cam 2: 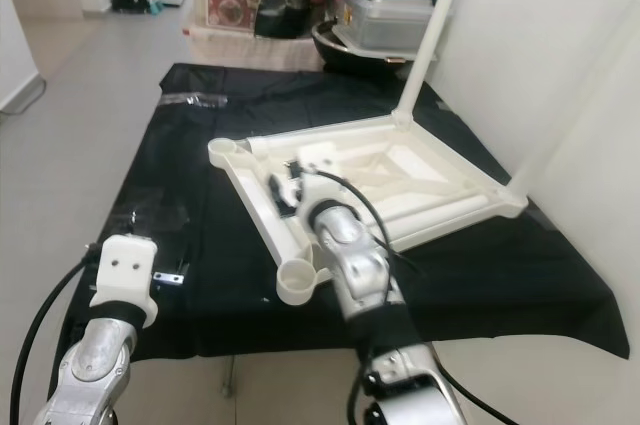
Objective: Building children table
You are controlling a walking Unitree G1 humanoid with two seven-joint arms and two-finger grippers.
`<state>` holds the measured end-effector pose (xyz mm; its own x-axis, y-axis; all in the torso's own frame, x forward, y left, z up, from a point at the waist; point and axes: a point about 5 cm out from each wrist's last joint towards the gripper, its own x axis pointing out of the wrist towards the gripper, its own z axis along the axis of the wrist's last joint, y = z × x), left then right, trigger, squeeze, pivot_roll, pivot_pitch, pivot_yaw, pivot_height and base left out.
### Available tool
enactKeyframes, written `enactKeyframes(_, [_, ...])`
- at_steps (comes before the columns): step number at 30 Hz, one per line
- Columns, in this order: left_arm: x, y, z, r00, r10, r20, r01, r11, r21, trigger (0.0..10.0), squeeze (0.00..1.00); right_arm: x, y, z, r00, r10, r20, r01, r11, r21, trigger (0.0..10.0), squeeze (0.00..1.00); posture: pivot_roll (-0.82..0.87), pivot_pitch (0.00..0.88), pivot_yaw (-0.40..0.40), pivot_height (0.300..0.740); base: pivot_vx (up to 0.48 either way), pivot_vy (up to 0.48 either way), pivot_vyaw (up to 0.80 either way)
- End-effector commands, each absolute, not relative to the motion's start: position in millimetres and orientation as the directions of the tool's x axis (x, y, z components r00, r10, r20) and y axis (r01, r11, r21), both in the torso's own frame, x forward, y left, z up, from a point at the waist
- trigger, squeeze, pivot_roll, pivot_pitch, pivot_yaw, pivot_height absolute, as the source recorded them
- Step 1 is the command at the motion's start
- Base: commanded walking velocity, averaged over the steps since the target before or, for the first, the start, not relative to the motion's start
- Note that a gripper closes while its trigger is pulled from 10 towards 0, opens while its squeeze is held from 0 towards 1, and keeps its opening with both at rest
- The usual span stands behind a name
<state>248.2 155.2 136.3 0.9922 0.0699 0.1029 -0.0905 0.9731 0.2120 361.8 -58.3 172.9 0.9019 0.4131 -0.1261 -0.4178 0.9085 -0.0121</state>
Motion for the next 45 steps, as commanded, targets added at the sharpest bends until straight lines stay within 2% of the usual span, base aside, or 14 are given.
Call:
enactKeyframes(1, [249,157,133,0.993,0.084,0.084,-0.101,0.968,0.229,10.0,0.00,364,-55,164,0.884,0.431,-0.184,-0.436,0.900,0.014,10.0,0.00,0.12,0.000,-0.153,0.740,0.000,0.000,0.00])
enactKeyframes(6, [249,157,133,0.992,0.088,0.085,-0.106,0.968,0.228,10.0,0.00,366,-44,164,0.858,0.472,-0.202,-0.475,0.879,0.035,10.0,0.00,0.13,0.000,-0.162,0.740,0.000,0.000,0.00])
enactKeyframes(10, [249,159,134,0.991,0.105,0.087,-0.122,0.967,0.225,10.0,0.00,369,-28,153,0.825,0.490,-0.281,-0.491,0.868,0.072,10.0,0.00,0.14,0.000,-0.166,0.740,0.000,0.000,0.00])
enactKeyframes(20, [249,158,133,0.990,0.113,0.086,-0.130,0.966,0.223,10.0,0.00,371,-32,121,0.792,0.429,-0.435,-0.462,0.886,0.032,10.0,0.00,0.17,0.000,-0.169,0.740,0.000,0.000,0.00])
enactKeyframes(22, [249,157,135,0.989,0.114,0.091,-0.131,0.966,0.222,10.0,0.00,373,-41,116,0.811,0.372,-0.452,-0.419,0.908,-0.003,10.0,0.00,0.18,0.000,-0.177,0.740,0.000,0.000,0.00])
enactKeyframes(28, [248,159,136,0.988,0.121,0.094,-0.139,0.965,0.221,10.0,0.00,380,-47,125,0.836,0.364,-0.411,-0.390,0.920,0.022,10.0,0.00,0.18,0.000,-0.182,0.740,0.000,0.000,0.00])
enactKeyframes(32, [247,159,135,0.988,0.125,0.092,-0.143,0.964,0.223,10.0,0.00,392,-41,162,0.871,0.436,-0.227,-0.428,0.900,0.088,10.0,0.00,0.17,0.000,-0.176,0.740,0.000,0.000,0.00])
enactKeyframes(36, [248,159,135,0.988,0.122,0.092,-0.140,0.965,0.223,10.0,0.00,394,-42,164,0.880,0.419,-0.223,-0.409,0.908,0.091,10.0,0.00,0.17,0.000,-0.174,0.740,0.000,0.000,0.00])
enactKeyframes(39, [248,158,135,0.989,0.119,0.092,-0.137,0.965,0.224,10.0,0.00,391,-47,151,0.876,0.390,-0.283,-0.385,0.920,0.073,10.0,0.00,0.18,0.000,-0.175,0.740,0.000,0.000,0.00])
enactKeyframes(43, [249,158,135,0.989,0.119,0.092,-0.137,0.964,0.226,10.0,0.00,383,-47,128,0.830,0.398,-0.391,-0.411,0.910,0.056,10.0,0.00,0.18,0.000,-0.174,0.740,0.000,0.000,0.00])
enactKeyframes(45, [249,158,135,0.989,0.116,0.091,-0.134,0.965,0.226,10.0,0.00,380,-55,117,0.816,0.368,-0.446,-0.381,0.922,0.063,10.0,0.00,0.18,0.000,-0.174,0.740,0.000,0.000,0.00])
